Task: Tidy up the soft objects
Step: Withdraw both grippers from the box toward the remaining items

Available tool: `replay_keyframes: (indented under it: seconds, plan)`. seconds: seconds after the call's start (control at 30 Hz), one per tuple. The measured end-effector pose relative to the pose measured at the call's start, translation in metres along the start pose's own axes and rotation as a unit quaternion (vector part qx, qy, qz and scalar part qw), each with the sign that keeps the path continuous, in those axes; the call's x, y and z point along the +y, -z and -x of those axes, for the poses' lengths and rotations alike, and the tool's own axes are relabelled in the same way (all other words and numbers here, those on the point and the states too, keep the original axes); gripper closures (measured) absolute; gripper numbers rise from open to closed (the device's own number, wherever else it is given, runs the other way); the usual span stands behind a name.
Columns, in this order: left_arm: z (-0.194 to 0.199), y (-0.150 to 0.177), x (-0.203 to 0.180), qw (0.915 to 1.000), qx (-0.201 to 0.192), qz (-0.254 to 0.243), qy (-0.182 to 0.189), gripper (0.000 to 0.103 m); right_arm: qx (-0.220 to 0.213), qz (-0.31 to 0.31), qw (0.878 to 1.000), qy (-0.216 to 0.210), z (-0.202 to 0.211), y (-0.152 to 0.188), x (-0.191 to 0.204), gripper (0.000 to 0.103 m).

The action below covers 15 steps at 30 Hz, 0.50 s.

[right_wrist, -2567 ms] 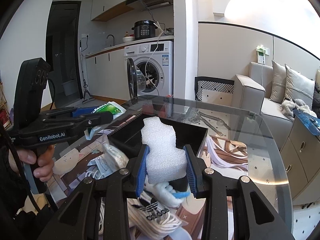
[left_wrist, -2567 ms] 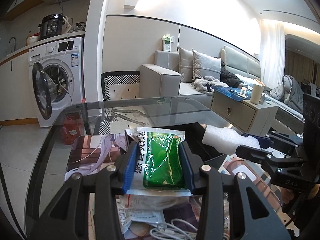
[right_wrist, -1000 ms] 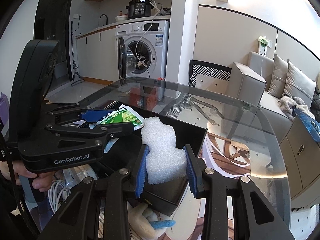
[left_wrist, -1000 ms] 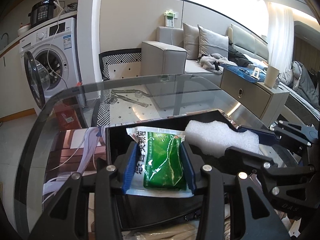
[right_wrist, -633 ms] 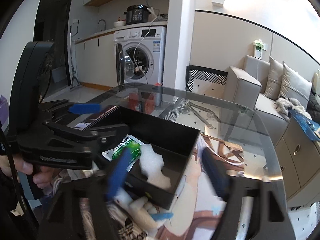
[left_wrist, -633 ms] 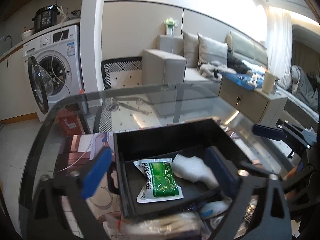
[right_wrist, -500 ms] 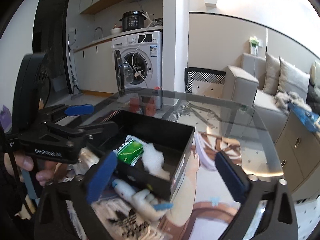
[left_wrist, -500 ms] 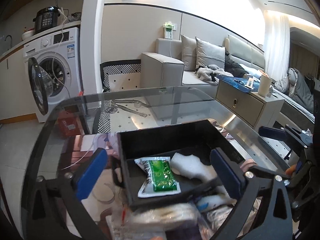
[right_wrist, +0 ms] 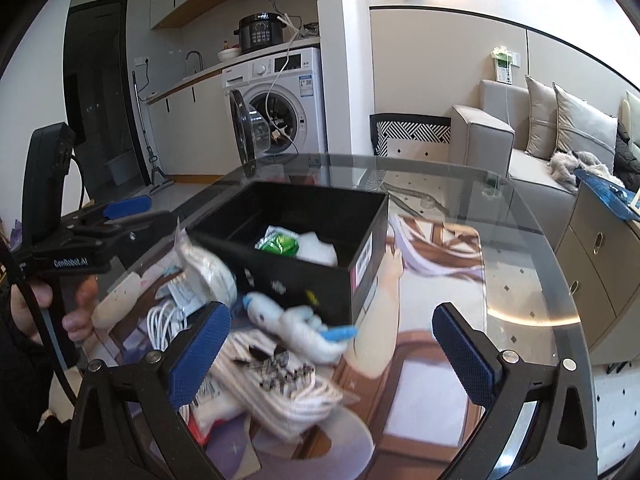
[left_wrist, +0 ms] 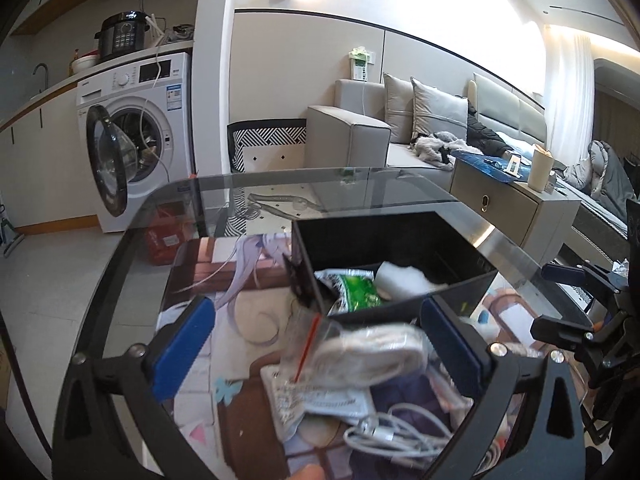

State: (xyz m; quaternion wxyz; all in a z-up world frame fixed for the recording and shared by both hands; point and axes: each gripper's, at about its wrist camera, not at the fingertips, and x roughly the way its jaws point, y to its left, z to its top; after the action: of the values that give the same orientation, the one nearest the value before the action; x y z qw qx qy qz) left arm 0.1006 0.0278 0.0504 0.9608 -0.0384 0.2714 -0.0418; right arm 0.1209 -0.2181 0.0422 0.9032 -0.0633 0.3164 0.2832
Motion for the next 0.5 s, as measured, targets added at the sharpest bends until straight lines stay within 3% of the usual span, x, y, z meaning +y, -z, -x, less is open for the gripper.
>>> replay_keyframes:
  seconds: [0.5]
  plan:
    - [0.008,0.033,0.005,0.9996,0.024,-0.002,-0.013,0.000,0.008,-0.002,1.000,-0.013,0.001,0.019,0.010,0.000]
